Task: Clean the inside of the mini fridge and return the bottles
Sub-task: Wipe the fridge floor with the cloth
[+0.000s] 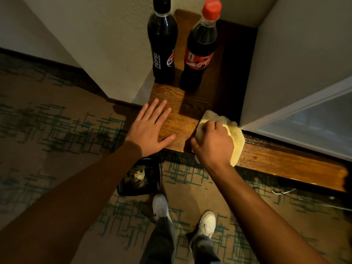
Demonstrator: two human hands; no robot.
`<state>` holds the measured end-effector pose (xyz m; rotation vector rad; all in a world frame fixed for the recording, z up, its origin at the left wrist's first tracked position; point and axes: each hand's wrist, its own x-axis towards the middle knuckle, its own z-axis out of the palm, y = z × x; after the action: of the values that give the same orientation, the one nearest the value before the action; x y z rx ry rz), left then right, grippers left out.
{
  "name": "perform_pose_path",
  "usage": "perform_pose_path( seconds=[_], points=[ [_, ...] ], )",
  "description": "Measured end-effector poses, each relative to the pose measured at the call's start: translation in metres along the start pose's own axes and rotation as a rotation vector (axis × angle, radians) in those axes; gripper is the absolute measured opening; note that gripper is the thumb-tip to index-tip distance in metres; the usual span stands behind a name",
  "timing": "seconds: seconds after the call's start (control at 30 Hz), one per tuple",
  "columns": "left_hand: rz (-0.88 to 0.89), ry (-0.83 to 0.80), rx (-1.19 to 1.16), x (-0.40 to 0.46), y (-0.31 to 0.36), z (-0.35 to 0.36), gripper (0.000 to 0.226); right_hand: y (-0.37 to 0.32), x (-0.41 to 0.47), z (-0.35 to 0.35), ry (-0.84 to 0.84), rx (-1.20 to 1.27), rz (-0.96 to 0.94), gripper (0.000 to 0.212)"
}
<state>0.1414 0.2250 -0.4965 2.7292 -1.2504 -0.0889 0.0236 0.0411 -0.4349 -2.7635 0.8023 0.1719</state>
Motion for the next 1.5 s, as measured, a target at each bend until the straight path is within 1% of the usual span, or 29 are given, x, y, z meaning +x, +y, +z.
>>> perform_pose_path(
  seconds=[0.03,0.1,0.17,0.23,0.33,0.43,0.47,0.53,0.57,0.63,0.7,0.87,0.93,1.07,1.17,1.3,1.5],
  points=[
    [-0.001,-0.001,0.002,0.0,0.0,-0.001,0.087,0.0,0.002,-0.001,0.01,0.045,-0.018,0.039],
    [0.0,0.002,0.003,0.0,0.0,-0.001,0.087,0.0,0.003,-0.003,0.061,0.188,-0.118,0.025],
    [0.004,0.002,0.004,-0.001,0.001,-0.002,0.087,-0.001,-0.001,-0.001,0.098,0.323,-0.229,0.018],
    [0.006,0.0,0.007,-0.001,0.001,-0.002,0.087,-0.003,-0.004,0.006,0.075,0.354,-0.246,0.019],
    [0.011,0.0,0.004,-0.002,0.001,-0.002,0.087,-0.002,-0.009,0.013,0.062,0.332,-0.214,0.027],
    [0.012,-0.014,0.018,-0.001,0.0,-0.001,0.087,0.003,-0.012,0.004,0.118,0.431,-0.249,0.028],
    [0.007,-0.019,0.025,-0.001,0.0,-0.001,0.088,0.006,-0.012,0.0,0.163,0.427,-0.26,0.028],
    [-0.001,-0.022,0.032,-0.001,0.001,0.0,0.088,0.01,-0.01,-0.003,0.222,0.341,-0.255,0.032],
    [0.0,-0.023,0.031,0.0,0.001,0.0,0.088,0.012,-0.008,-0.003,0.209,0.267,-0.235,0.035],
    [0.007,-0.019,0.03,0.0,0.001,0.0,0.087,0.014,-0.007,0.003,0.116,0.117,-0.173,0.046],
    [0.011,-0.012,0.03,0.0,0.0,0.001,0.087,0.013,-0.012,0.014,0.034,0.061,-0.124,0.055],
    [0.008,-0.008,0.015,0.002,0.001,0.003,0.086,0.015,-0.016,0.032,0.034,-0.007,-0.124,0.072],
    [0.009,0.001,0.004,0.002,0.001,0.002,0.086,0.014,-0.01,0.032,0.027,-0.034,-0.129,0.075],
    [0.01,0.001,0.017,0.002,0.001,0.0,0.086,0.018,-0.007,0.026,0.026,-0.044,-0.155,0.075],
    [0.008,-0.004,0.025,0.002,0.002,0.0,0.087,0.008,-0.006,0.02,0.047,-0.025,-0.128,0.069],
    [0.009,-0.006,0.018,0.001,0.002,0.0,0.087,-0.008,-0.01,0.022,0.088,0.011,-0.161,0.061],
    [0.012,-0.027,0.02,0.001,0.002,-0.001,0.087,0.008,-0.014,0.039,0.084,-0.029,-0.194,0.058]
  ],
)
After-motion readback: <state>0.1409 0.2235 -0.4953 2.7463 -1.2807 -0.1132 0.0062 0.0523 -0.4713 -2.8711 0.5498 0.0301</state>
